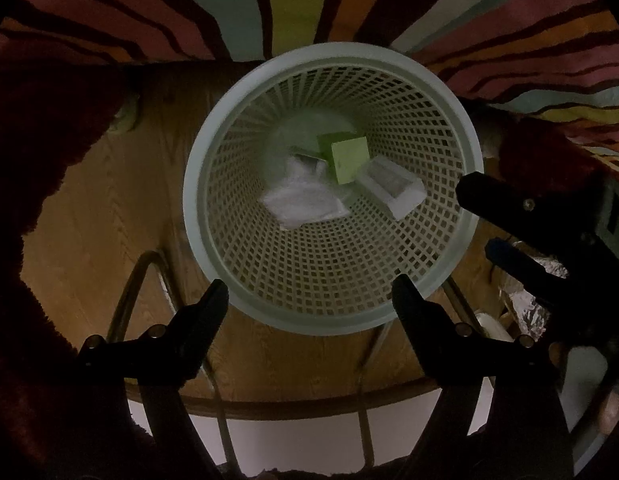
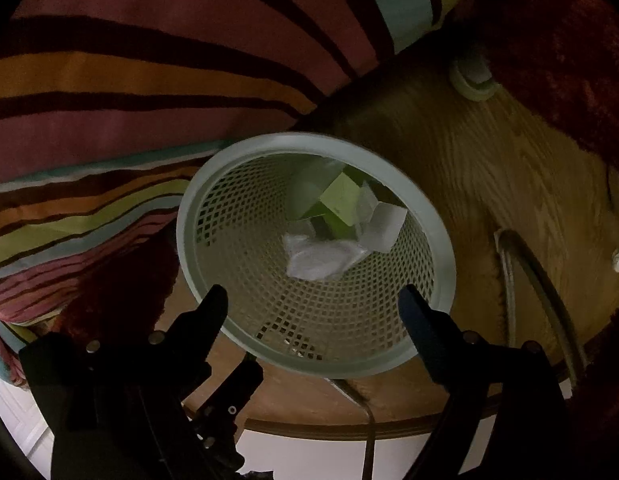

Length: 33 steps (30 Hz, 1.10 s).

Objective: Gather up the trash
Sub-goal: 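Carry both items over the wastebasket and open both tools to drop them, then raise both tools back toward the items on the bed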

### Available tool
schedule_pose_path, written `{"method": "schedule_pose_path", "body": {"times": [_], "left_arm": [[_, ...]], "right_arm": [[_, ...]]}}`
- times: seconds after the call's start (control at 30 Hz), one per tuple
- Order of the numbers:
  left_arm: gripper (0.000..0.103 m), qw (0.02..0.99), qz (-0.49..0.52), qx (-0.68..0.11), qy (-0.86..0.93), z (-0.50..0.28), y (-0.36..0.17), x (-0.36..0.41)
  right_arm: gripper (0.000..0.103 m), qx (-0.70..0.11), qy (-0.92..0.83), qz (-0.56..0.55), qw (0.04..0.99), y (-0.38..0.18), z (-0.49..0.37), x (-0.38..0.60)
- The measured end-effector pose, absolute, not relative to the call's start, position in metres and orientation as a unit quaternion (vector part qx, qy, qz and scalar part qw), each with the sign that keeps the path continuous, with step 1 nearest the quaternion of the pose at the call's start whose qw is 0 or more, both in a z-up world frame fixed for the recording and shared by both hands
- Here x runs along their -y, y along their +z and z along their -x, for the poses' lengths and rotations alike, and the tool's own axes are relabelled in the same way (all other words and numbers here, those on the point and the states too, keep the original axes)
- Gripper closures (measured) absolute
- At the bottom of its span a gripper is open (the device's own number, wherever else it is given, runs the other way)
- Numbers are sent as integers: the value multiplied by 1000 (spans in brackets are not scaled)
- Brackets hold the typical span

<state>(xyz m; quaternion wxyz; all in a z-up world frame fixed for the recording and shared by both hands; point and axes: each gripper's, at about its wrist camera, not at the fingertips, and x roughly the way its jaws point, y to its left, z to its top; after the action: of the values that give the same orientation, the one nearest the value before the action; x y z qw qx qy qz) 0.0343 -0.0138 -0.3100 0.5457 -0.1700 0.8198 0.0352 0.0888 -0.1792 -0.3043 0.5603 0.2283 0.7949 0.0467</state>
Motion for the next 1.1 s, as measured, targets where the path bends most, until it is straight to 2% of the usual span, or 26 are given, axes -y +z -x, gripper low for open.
{"method": "schedule_pose_path", "body": {"times": [0.33, 0.7, 0.9, 1.1], "left_arm": [[21, 555, 188, -809, 49, -33, -302, -1], [21, 615, 185, -765, 45, -30, -254, -10], [21, 689, 153, -708, 39, -31, -196, -21], [21, 766, 170, -618, 48, -43, -128, -39]], "right_arm": [[20, -782, 45, -236, 575, -293, -88, 179], [20, -726, 112, -174, 656, -221, -87, 172], [20, -652, 151, -135, 731, -151, -88, 178], [20, -526, 185, -95, 825, -73, -98, 173]]}}
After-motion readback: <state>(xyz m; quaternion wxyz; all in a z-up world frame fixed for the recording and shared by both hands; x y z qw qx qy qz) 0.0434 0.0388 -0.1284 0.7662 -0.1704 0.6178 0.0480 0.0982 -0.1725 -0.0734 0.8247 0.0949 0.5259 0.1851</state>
